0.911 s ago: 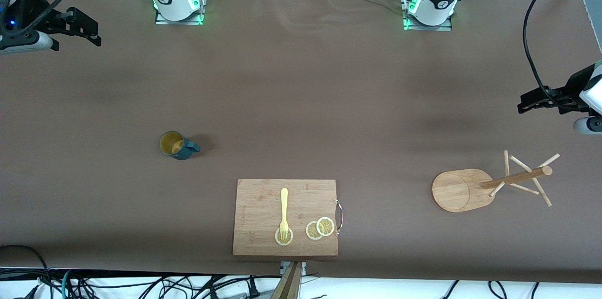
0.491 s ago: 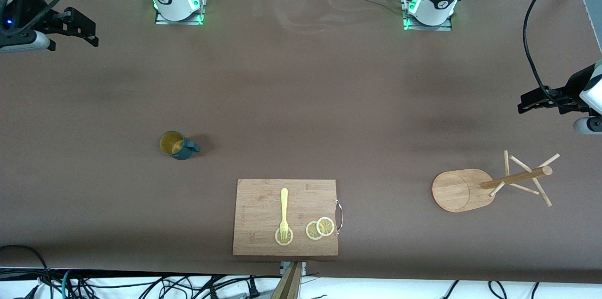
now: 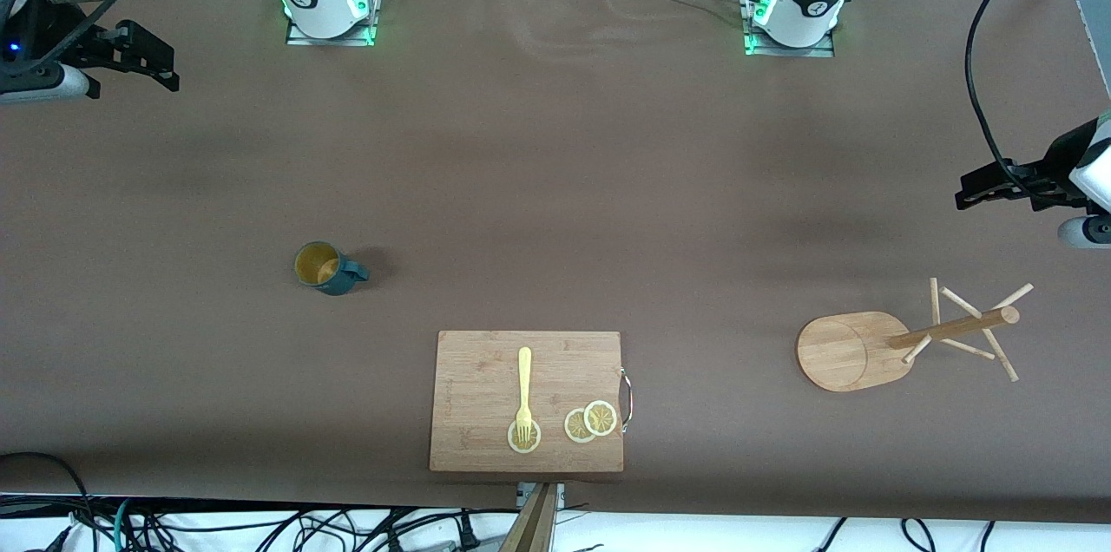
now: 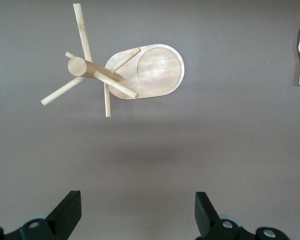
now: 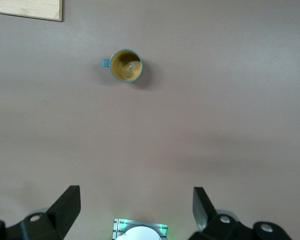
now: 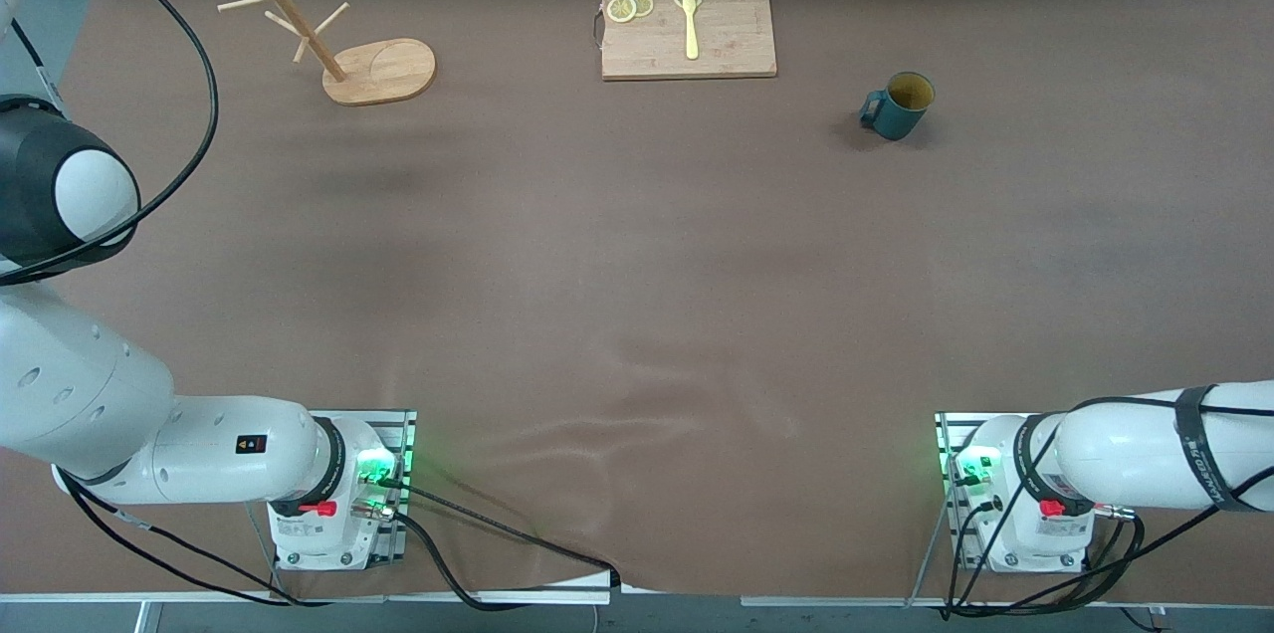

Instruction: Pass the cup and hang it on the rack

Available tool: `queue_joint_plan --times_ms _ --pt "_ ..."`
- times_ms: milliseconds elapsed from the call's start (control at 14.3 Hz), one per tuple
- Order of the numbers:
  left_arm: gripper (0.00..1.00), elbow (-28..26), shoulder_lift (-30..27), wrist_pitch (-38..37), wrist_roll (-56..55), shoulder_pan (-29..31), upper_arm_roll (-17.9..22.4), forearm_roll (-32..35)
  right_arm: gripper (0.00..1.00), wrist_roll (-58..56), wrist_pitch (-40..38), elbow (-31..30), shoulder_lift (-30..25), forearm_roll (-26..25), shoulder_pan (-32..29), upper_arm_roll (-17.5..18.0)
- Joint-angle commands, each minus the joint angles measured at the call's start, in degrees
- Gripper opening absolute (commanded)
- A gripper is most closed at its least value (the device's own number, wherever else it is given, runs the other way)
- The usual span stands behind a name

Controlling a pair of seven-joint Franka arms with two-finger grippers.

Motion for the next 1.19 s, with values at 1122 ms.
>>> queue_joint_plan --times_ms 1122 --pt "1.00 2.07 0.90 -1.25 0.27 0.50 0.08 -1.55 0.99 -2.59 11.78 -3.90 11.81 -2.25 0.80 0.93"
